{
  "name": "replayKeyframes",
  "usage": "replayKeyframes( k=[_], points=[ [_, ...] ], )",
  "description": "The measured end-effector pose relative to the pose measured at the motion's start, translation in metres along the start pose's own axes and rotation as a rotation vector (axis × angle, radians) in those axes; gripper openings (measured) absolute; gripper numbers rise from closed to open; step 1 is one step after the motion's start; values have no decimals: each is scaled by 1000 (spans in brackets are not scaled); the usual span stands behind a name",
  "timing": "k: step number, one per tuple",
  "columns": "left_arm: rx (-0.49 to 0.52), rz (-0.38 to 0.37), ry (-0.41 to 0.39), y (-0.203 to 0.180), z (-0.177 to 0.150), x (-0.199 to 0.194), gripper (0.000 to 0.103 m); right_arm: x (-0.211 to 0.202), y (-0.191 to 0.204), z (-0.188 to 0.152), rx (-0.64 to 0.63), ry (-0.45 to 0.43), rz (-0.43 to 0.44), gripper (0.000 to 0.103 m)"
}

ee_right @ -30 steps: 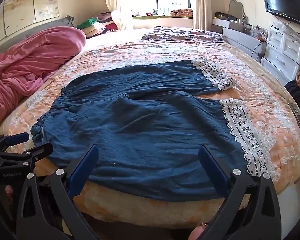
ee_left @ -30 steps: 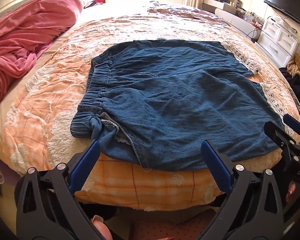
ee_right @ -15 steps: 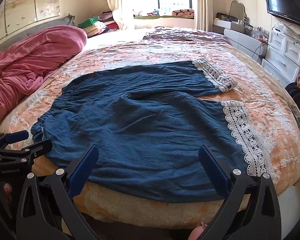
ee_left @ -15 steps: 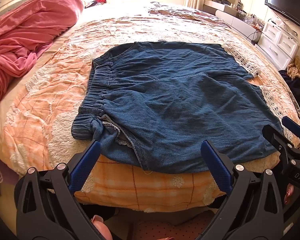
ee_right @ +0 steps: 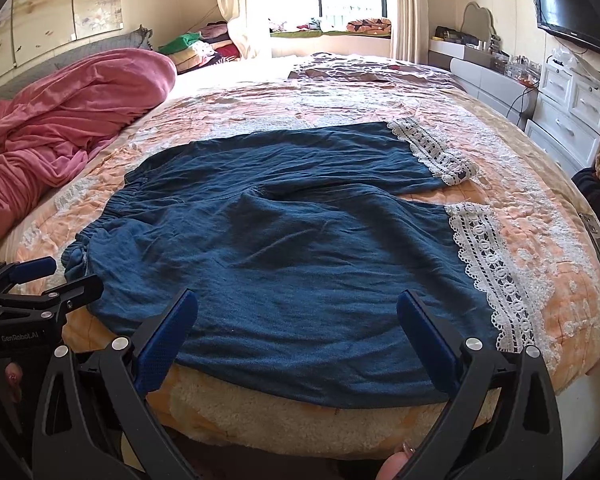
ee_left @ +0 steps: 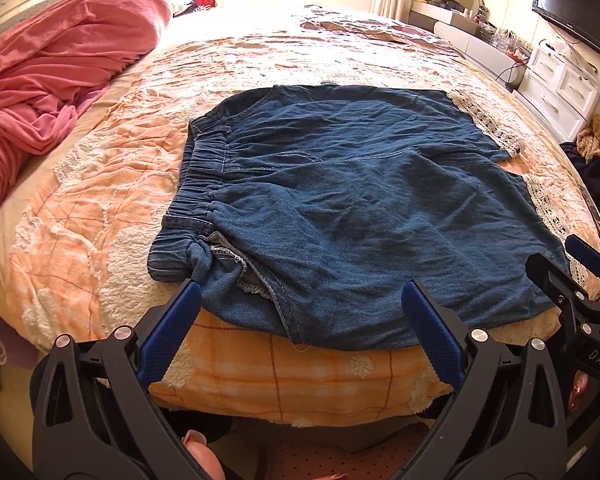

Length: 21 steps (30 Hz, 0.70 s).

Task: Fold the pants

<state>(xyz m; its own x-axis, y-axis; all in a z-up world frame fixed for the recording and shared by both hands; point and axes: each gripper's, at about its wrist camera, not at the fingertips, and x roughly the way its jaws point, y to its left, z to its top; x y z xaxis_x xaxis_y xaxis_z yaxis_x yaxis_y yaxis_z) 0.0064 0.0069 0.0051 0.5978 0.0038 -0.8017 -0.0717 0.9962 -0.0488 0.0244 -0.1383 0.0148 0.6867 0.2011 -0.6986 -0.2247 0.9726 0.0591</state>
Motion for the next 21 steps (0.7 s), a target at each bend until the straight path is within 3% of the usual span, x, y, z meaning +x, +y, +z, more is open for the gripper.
replayKeyframes(
  k=[21],
  points=[
    [-2,-6,4,2,2,1,94,7,-1,0,1,13,8,99]
  ],
)
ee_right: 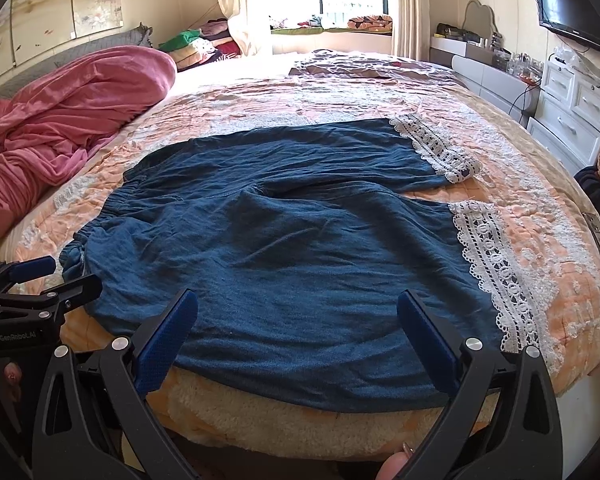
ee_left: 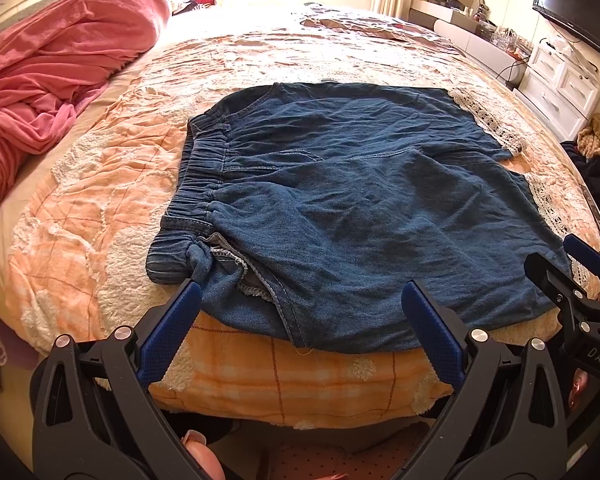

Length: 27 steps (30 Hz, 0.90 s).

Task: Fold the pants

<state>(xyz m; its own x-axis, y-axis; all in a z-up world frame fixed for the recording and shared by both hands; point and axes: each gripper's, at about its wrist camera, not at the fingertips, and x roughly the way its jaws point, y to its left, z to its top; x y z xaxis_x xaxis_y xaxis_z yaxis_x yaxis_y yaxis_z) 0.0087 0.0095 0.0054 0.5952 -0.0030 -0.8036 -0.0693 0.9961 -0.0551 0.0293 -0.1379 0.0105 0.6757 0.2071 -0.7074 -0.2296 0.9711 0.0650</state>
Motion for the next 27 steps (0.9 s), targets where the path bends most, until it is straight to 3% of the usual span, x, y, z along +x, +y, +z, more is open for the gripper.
replayKeyframes(
  k=[11,19,22,27],
  points=[
    [6,-14,8,7,13,8,94,9,-3,13,-6,12,39,99],
    [-36,25,-17,56,71,28,94,44,1,80,-117,31,114,99],
    [-14,51,-4,73,95,44,94,71,3,110,-134,55,159,99],
    [1,23,36,101,129,79,94,123,11,154,-211,94,176,99]
  ],
)
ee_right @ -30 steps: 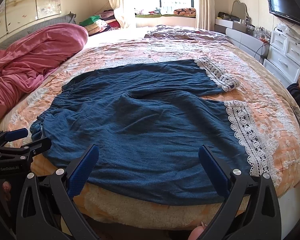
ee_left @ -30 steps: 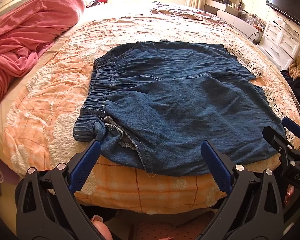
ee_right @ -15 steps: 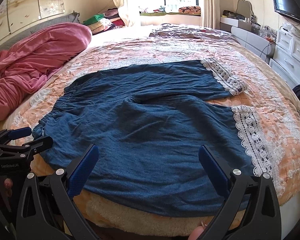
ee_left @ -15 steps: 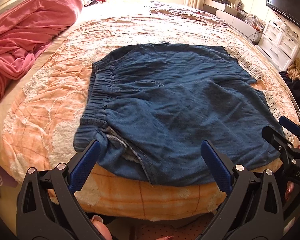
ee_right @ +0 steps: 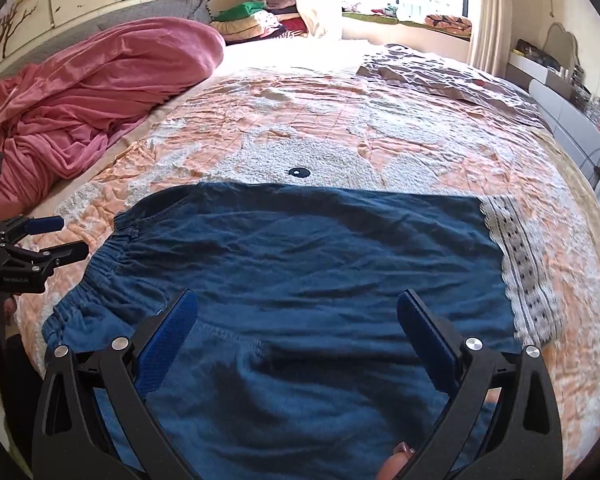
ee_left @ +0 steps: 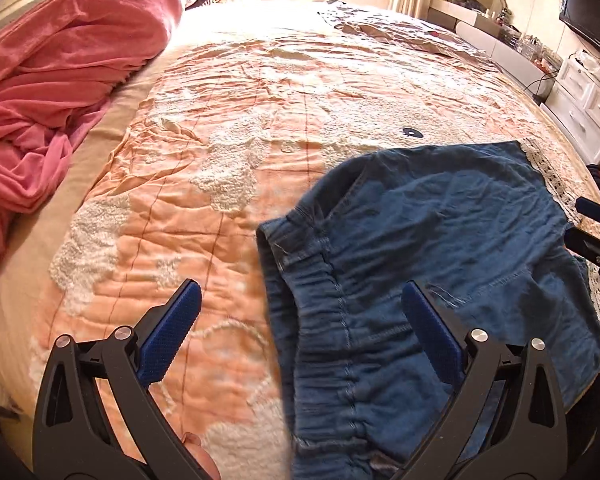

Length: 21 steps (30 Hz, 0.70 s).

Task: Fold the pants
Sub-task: 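Grasp the waistband with the left gripper while the right gripper grasps the waistband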

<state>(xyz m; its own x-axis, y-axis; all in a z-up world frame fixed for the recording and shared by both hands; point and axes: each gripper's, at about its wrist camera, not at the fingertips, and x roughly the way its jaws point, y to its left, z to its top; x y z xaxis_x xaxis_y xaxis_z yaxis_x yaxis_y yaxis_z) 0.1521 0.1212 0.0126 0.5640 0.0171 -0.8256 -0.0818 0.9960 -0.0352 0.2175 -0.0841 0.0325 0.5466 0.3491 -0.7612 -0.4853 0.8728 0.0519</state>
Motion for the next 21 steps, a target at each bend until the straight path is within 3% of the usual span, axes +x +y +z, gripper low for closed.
replayKeyframes(
  k=[4,6,10,13,15,21],
  points=[
    [27,-62,50,13,18,39,94,39,-8,29,-21,48,43,99],
    [24,-87,57,15,22,49,81,60,-7,44,-56,72,61,99],
    [77,-150,63,8,29,70,70,95,0,66,-180,109,95,99],
    [122,-121,76,4,30,86,51,120,8,80,-282,130,114,99],
    [123,-141,74,9,30,92,39,133,13,85,-340,151,129,99],
    [87,-221,39,23,31,91,32,169,30,102,-518,199,205,98]
  ],
)
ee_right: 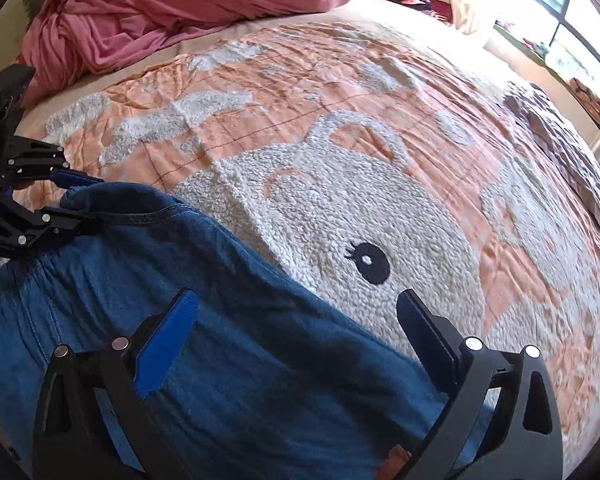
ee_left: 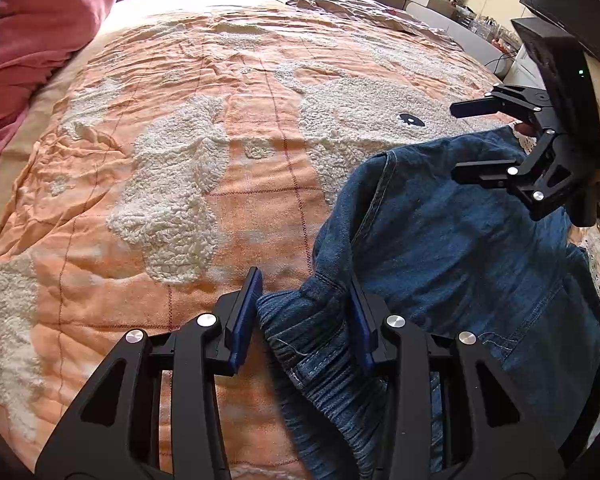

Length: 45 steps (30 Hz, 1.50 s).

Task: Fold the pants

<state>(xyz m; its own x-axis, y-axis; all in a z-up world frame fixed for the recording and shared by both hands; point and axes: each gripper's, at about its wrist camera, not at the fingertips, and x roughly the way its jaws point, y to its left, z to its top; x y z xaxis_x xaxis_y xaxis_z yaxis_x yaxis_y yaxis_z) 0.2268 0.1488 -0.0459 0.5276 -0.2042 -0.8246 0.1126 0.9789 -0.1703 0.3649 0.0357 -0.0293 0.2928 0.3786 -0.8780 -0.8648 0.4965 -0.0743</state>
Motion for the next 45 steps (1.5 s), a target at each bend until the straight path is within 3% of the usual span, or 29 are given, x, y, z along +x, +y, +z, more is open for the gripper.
replayKeyframes(
  k=[2,3,5,7,8,9,19,24,29,34,39,45],
  points=[
    [-3,-8,-7,1,1,-1,31,9,2,6,-54,10,26,92],
    [3,-13,-12,1,1,-3,31,14,2,8,-71,26,43,70],
    [3,-22,-29,2,3,-6,31,24,6,9,-111,68,66,39],
    [-2,-27,-36,3,4,-7,31,24,12,7,-141,63,91,24],
    [1,-24,-38,3,3,-7,31,20,14,7,-151,45,78,6],
    [2,-24,-42,3,3,-8,31,14,13,6,-125,25,104,4],
    [99,-60,-150,-8,4,-42,31,-71,26,-24,-78,-197,46,4],
    [188,-66,-203,-23,-7,-73,31,-123,62,-53,-84,-283,39,4],
    [322,-94,-269,-45,-40,-113,31,-161,110,-93,-85,-327,60,4],
    [452,-95,-267,-65,-85,-137,31,-174,161,-135,-77,-318,120,4],
    [529,-56,-241,-83,-127,-140,31,-161,202,-171,-58,-255,155,4],
    [527,-40,-184,-89,-164,-130,35,-135,230,-198,-14,-182,150,5]
  ],
)
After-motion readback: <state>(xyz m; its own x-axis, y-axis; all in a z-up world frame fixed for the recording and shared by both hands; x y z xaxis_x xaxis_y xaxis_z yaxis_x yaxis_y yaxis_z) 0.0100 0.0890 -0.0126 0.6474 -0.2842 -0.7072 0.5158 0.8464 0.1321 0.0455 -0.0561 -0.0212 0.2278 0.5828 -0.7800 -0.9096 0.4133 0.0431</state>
